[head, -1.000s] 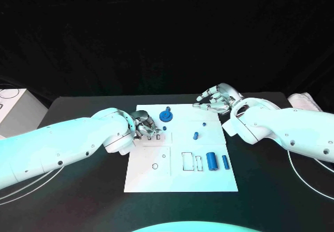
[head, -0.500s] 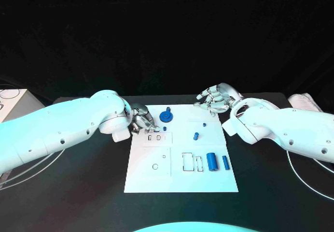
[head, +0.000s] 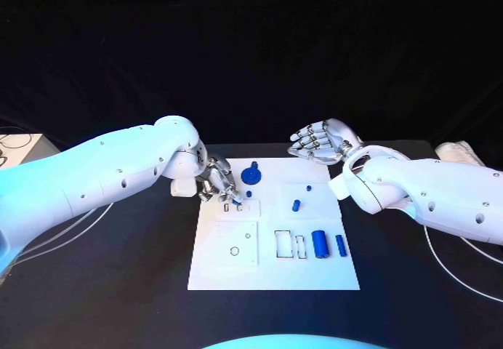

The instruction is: Assemble the parts on the task board

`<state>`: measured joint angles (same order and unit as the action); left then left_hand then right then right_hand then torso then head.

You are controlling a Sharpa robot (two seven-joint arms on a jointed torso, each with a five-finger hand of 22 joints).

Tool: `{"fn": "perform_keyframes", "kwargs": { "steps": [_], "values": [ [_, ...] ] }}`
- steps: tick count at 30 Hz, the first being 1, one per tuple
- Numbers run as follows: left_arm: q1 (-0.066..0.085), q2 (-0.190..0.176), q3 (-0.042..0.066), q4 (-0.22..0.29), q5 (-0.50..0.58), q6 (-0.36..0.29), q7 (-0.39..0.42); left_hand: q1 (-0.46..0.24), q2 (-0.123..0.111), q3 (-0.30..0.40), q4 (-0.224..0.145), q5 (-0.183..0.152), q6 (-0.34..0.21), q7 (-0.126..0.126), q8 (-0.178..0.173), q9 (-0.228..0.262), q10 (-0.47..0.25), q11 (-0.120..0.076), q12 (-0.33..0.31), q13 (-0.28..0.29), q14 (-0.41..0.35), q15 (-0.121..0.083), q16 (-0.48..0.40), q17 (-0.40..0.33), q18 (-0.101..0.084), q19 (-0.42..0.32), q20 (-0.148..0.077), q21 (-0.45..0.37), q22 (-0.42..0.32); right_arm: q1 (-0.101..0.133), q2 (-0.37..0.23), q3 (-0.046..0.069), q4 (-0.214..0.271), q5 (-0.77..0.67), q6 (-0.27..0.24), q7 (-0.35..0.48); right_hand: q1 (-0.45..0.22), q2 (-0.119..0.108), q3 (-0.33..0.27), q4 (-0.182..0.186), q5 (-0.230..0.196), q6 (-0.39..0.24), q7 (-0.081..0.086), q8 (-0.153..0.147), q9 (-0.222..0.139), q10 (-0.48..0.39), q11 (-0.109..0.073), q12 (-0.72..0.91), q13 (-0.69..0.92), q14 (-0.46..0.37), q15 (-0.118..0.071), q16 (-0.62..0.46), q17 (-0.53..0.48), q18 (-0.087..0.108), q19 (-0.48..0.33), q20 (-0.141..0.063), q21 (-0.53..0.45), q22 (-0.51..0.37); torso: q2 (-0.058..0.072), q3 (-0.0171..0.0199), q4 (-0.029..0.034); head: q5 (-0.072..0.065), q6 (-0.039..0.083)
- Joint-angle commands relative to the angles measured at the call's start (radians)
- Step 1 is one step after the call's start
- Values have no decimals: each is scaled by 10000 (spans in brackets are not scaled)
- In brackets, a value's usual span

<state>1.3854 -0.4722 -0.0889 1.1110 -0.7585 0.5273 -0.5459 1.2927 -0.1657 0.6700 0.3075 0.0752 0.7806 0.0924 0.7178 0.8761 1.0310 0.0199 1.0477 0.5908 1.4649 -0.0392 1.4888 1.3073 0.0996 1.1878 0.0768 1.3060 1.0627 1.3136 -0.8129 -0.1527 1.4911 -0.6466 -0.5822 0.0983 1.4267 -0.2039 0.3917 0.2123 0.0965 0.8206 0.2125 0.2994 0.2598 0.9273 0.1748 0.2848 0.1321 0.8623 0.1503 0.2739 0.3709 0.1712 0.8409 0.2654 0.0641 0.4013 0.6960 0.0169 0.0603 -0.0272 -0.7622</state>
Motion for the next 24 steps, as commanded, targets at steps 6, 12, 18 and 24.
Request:
{"fn": "perform_keyframes", "kwargs": {
  "steps": [6, 12, 18, 24],
  "values": [
    [86, 591, -245, -556, -72, 786, -137, 95, 276, 1458, -1729, 78, 34, 39, -49, 268, 160, 41, 163, 246, 313, 80, 124, 1113, 71, 208, 38, 203, 301, 0, 152, -2, -137, 443, -40, 972, -299, 89, -36, -386, -20, -97, 179, -369, -210, -10, 128, -889, -702, -44, 87, -1017, -945, 83, -834, 226, -26, -1374, 4, 14, -2, 57, 16],
    [95, 785, -339, -606, -443, 184, -132, -443, 224, 1966, -2300, 228, 167, 28, -49, 357, 435, 20, 387, 581, 437, 57, 244, 1316, -4, 518, 20, 489, 738, 2, 216, -3, -171, 449, -85, 1048, -345, 109, -106, -466, -18, -102, 212, -483, -259, 19, 156, -1152, -698, -10, 111, -1204, -1121, 66, -1015, 232, -40, -1695, 22, 8, -7, 64, 6],
    [96, 867, -409, -571, -685, -120, -133, -853, 183, 2293, -2643, 422, 267, -8, -24, 444, 642, -19, 528, 792, 530, 19, 323, 1468, -51, 699, -15, 653, 994, 3, 227, -3, -150, 417, -126, 1053, -362, 118, -152, -503, -17, -96, 247, -530, -279, 43, 190, -1257, -697, 20, 149, -1278, -1197, 55, -1175, 237, -55, -1855, 19, 10, 9, 61, -35],
    [94, 876, -572, -439, -797, -367, -133, -1556, 163, 2640, -3103, 1300, 423, -71, 47, 612, 925, -85, 718, 1084, 632, -44, 410, 1648, -95, 867, -77, 820, 1246, 4, 216, -4, -104, 326, -151, 1010, -364, 116, -170, -519, -16, -87, 249, -542, -284, 51, 194, -1291, -697, 30, 153, -1303, -1222, 51, -1195, 237, -54, -1897, 19, -1, 9, 76, -64]
  ]
}}
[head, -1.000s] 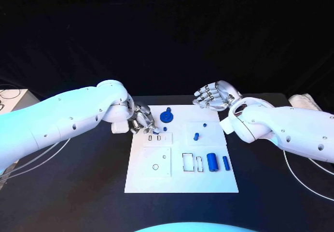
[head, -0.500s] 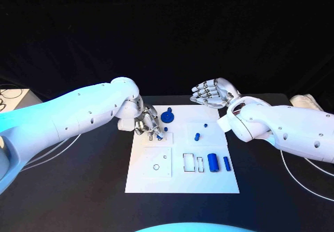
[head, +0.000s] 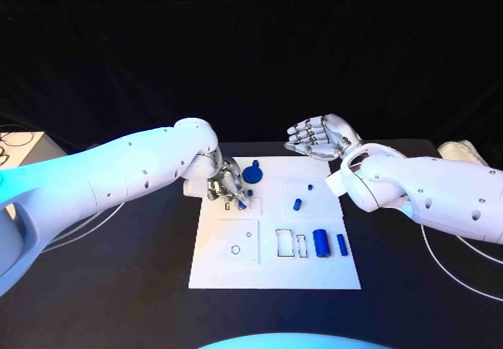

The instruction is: Assemble the parts on the task board

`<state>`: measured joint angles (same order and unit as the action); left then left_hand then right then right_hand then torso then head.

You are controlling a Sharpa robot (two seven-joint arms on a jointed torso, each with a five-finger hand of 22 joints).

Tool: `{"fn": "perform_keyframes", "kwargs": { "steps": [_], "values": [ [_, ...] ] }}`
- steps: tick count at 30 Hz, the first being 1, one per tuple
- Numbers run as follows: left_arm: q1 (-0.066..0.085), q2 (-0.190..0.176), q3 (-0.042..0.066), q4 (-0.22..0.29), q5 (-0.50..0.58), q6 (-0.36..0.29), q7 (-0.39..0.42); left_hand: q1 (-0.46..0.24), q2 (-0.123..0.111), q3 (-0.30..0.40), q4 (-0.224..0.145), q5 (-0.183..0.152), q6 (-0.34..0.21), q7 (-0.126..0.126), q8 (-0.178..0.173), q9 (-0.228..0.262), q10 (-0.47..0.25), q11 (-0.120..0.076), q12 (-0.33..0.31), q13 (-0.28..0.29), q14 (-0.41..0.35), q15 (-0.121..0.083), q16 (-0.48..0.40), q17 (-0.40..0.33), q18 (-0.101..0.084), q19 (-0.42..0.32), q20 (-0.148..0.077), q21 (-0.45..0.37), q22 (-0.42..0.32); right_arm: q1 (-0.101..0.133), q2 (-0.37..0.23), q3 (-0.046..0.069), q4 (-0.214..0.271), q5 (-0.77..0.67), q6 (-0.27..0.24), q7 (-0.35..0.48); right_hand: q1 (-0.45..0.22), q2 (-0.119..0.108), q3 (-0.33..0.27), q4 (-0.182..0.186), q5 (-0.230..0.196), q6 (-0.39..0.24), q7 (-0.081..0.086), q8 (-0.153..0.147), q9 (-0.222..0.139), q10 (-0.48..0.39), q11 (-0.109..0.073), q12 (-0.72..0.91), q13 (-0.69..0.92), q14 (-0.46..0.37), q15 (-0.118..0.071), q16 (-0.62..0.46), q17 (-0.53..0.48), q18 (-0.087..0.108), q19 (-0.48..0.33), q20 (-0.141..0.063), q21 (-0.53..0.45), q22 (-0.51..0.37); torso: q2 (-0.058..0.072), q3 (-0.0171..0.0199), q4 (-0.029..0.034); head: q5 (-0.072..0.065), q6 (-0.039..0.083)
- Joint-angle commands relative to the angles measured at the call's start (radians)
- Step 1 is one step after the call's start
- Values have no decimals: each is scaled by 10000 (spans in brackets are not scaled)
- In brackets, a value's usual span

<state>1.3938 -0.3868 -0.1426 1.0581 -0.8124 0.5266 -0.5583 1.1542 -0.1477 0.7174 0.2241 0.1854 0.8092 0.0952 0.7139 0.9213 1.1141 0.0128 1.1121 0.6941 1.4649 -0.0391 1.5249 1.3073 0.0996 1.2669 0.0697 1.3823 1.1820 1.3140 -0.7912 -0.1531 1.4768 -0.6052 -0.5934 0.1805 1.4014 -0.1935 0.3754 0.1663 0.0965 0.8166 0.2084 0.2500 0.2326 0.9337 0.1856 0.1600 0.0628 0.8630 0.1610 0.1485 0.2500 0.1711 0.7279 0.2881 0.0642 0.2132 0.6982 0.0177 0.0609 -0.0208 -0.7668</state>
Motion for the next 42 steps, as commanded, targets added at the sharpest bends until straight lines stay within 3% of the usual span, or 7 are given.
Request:
{"fn": "perform_keyframes", "kwargs": {
  "steps": [1, 4, 6, 14, 27, 42],
  "values": [
    [9, 22, -48, 108, -266, -388, -9, -229, -12, 2181, -2308, 270, 150, -105, 93, 177, 118, -20, 90, 76, 640, -51, 56, 1663, -98, 85, -13, 68, 69, 0, -3, 1, 43, -96, -39, 181, -111, 11, -8, -59, -16, -47, 290, -49, -12, -13, 86, -44, -4, 23, 46, -49, -13, 53, -65, 10, -55, -16, -2, -10, 3, 12, -18],
    [7, 11, -105, 200, -317, -528, -8, -377, 3, 2221, -2400, 477, 181, -121, 115, 220, 179, -39, 132, 136, 675, -67, 88, 1734, -117, 153, -30, 121, 163, 0, -10, 1, 57, -137, -40, 150, -109, 4, -33, -81, -15, -44, 295, -66, -20, -6, 91, -85, -3, 27, 55, -82, -43, 51, -110, 10, -55, -71, -2, -14, 4, 11, -41],
    [4, 4, -140, 254, -350, -613, -9, -575, 8, 2268, -2519, 796, 229, -153, 157, 282, 305, -68, 232, 278, 711, -97, 119, 1802, -132, 215, -56, 172, 245, 1, -13, 1, 61, -159, -41, 132, -109, 4, -33, -81, -15, -44, 295, -66, -20, -6, 91, -85, -3, 27, 55, -82, -43, 51, -110, 10, -55, -71, -2, -16, 2, 23, -58],
    [-10, -15, -254, 363, -588, -1153, -9, -847, 44, 2354, -2676, 1174, 281, -198, 228, 376, 440, -113, 341, 418, 757, -142, 156, 1882, -181, 405, -103, 303, 480, 1, -19, 1, 69, -219, -33, 90, -107, -4, -61, -104, -14, -33, 298, -79, -25, 9, 96, -121, -2, 34, 67, -112, -73, 52, -100, 10, -49, -110, 4, -14, 3, 34, -60],
    [-27, -224, -307, 697, -808, -1665, -2, -974, 49, 2412, -2778, 1363, 316, -227, 272, 425, 515, -144, 390, 464, 798, -173, 192, 1967, -209, 513, -136, 376, 610, 1, -56, 1, 77, -286, 8, 19, -115, -17, -122, -135, -14, -5, 314, -97, -33, 39, 109, -179, 0, 50, 98, -163, -124, 58, -141, 9, -48, -192, -6, -8, 6, 41, -107],
    [-94, -302, -360, 863, -843, -1645, -10, -1008, 49, 2429, -2808, 1419, 328, -236, 284, 437, 528, -152, 392, 457, 811, -182, 203, 1994, -218, 546, -145, 398, 650, 0, -77, 1, 79, -321, 88, -40, -136, -15, -194, -149, -12, 19, 335, -118, -42, 70, 127, -236, 1, 78, 135, -207, -172, 62, -150, 10, -45, -265, 2, -12, -6, 52, -125]
  ]
}}
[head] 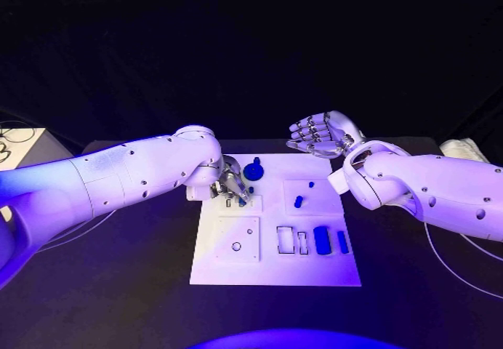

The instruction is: Assemble the parts on the task board

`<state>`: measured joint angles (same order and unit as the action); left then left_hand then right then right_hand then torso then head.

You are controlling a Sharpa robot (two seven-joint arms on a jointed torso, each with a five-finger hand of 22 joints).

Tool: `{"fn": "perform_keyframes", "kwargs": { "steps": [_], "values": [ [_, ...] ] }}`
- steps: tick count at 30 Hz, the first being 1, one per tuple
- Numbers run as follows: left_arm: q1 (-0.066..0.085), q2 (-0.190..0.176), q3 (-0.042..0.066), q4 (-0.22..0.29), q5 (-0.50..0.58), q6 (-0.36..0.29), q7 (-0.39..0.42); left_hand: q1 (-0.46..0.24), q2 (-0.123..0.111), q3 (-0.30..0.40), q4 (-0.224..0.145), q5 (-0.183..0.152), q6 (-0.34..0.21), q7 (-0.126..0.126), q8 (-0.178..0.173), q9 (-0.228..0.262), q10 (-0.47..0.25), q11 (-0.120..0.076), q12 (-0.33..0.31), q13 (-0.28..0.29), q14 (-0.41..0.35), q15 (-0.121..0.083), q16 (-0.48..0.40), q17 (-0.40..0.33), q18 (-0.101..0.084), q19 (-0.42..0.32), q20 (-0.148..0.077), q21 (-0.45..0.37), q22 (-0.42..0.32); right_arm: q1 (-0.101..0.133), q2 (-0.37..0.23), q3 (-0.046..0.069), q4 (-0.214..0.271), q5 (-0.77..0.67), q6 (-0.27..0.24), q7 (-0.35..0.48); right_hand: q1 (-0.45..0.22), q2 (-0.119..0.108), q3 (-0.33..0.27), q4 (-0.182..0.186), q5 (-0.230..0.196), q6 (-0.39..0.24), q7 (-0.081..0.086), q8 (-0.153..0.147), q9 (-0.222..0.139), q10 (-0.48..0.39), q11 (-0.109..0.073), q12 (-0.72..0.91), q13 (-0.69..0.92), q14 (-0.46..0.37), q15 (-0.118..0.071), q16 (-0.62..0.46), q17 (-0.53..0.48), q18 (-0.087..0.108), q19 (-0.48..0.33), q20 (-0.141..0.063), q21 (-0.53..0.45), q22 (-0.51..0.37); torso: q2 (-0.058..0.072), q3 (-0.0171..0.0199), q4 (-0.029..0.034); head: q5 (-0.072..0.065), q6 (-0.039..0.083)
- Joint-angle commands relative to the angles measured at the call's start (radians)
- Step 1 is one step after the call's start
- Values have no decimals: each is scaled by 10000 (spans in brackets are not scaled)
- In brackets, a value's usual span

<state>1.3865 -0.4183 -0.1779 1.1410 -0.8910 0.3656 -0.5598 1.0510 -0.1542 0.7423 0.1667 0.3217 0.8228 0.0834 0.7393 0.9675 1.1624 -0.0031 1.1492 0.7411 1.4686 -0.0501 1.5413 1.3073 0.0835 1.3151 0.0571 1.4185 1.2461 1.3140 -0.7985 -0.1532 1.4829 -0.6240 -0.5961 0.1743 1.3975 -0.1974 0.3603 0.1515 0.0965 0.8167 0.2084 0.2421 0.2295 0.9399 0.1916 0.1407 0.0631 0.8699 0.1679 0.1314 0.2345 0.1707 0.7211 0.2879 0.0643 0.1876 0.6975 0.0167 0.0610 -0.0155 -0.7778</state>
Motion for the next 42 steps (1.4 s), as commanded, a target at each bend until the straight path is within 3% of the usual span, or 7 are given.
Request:
{"fn": "perform_keyframes", "kwargs": {
  "steps": [1, 24, 42],
  "values": [
    [-29, 12, -13, 37, -56, -27, 4, 24, 113, 2180, -2234, 56, 191, -118, 29, -25, 45, 6, 21, -14, 773, -72, 39, 1994, -57, 63, -20, 36, 8, -1, -6, 2, 18, -136, 118, 18, -98, 25, -42, -1, -12, 18, 336, -39, -10, 8, 67, -42, -1, 8, 66, -36, -17, 66, -82, 12, -46, -8, 10, 1, -6, -9, -19],
    [-78, -208, -46, 132, -124, 126, 6, 6, 113, 2191, -2261, 73, 195, -123, 33, -18, 30, 1, -2, -61, 776, -79, 41, 1998, -54, 54, -27, 32, -4, -1, -23, 2, 13, -161, 105, 3, -109, 44, -100, -11, -9, 53, 352, -51, -16, 47, 82, -85, 1, 38, 103, -74, -60, 67, -68, 15, -41, -67, 2, 2, 6, -20, -40],
    [-90, -180, -50, 135, -128, 215, 13, -4, 110, 2192, -2274, 73, 195, -124, 34, -15, 26, -1, -9, -72, 771, -81, 35, 1984, -52, 46, -29, 29, -14, -1, -18, 2, 10, -172, 125, -2, -104, 59, -120, -20, -7, 72, 358, -56, -18, 70, 87, -104, 2, 63, 112, -88, -79, 65, -65, 17, -38, -98, 3, 7, -6, -17, -51]
  ]
}}
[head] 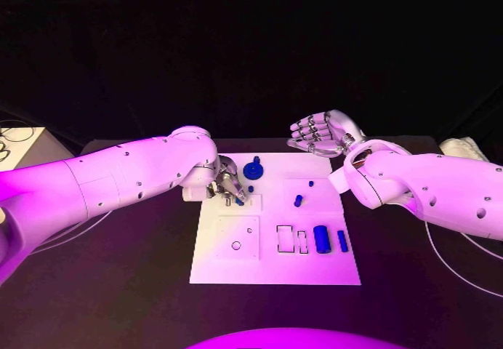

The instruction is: Assemble the parts on the task board

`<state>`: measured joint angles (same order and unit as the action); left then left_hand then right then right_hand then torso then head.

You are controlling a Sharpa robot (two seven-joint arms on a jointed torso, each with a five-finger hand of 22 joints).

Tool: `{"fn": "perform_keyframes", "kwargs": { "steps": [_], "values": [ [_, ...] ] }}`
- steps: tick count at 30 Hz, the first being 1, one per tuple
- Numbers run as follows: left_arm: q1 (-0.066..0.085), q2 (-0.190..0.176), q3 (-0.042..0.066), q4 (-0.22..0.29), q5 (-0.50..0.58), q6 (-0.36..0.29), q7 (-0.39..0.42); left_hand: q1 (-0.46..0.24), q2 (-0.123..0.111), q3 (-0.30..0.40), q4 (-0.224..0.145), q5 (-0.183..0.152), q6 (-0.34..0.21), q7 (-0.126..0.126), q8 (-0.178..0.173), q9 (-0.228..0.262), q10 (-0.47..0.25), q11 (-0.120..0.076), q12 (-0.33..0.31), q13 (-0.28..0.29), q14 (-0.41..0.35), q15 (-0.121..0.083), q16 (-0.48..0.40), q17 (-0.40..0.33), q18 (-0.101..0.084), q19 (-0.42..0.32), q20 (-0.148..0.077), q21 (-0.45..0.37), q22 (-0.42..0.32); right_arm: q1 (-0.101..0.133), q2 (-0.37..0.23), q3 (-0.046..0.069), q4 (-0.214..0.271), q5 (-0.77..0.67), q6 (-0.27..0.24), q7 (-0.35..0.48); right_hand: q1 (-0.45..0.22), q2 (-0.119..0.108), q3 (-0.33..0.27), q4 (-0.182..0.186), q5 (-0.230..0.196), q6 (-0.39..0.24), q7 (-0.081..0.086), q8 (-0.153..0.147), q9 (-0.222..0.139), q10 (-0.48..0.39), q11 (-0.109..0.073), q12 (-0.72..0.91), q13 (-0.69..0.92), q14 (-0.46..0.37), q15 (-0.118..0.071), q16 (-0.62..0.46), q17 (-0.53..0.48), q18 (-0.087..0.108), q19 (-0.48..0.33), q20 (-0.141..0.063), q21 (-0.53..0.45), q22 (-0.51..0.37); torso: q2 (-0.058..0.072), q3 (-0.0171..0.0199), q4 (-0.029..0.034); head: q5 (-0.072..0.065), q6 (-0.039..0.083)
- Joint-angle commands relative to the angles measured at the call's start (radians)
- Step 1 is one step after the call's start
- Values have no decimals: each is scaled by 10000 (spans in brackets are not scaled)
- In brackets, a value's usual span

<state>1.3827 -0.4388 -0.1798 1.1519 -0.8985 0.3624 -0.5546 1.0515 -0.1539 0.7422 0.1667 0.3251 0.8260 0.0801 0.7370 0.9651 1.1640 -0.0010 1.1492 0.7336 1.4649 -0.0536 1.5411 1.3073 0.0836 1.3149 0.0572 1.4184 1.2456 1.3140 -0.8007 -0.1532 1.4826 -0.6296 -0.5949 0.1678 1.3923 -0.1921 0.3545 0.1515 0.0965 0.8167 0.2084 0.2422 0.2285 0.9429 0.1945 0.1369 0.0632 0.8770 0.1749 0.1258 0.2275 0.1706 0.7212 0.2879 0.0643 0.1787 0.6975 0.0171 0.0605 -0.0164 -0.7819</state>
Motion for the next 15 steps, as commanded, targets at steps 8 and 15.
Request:
{"fn": "perform_keyframes", "kwargs": {
  "steps": [8, 15],
  "values": [
    [-100, 76, -49, 8, -49, 277, -38, -11, 108, 2193, -2279, 37, 164, -92, 56, 11, 9, -22, -11, -1, 809, -47, 38, 1986, -55, 53, -30, 33, -1, 0, -6, 2, 24, -116, 131, 55, -50, 13, -72, -26, -7, 83, 361, -59, -10, 53, 59, -75, 1, 4, 45, -39, -18, 64, -66, 17, -38, -24, 4, 1, -8, -16, -31],
    [-116, 94, -64, 12, -49, 316, -37, -13, 109, 2194, -2284, 36, 164, -93, 56, 12, 10, -23, -11, -1, 810, -48, 39, 1988, -57, 60, -31, 38, 8, 0, -10, 2, 28, -121, 141, 53, -50, 13, -72, -26, -7, 83, 361, -59, -10, 53, 59, -75, 1, 4, 45, -39, -18, 64, -66, 17, -38, -24, 4, 7, 8, -19, -47]
  ]
}}
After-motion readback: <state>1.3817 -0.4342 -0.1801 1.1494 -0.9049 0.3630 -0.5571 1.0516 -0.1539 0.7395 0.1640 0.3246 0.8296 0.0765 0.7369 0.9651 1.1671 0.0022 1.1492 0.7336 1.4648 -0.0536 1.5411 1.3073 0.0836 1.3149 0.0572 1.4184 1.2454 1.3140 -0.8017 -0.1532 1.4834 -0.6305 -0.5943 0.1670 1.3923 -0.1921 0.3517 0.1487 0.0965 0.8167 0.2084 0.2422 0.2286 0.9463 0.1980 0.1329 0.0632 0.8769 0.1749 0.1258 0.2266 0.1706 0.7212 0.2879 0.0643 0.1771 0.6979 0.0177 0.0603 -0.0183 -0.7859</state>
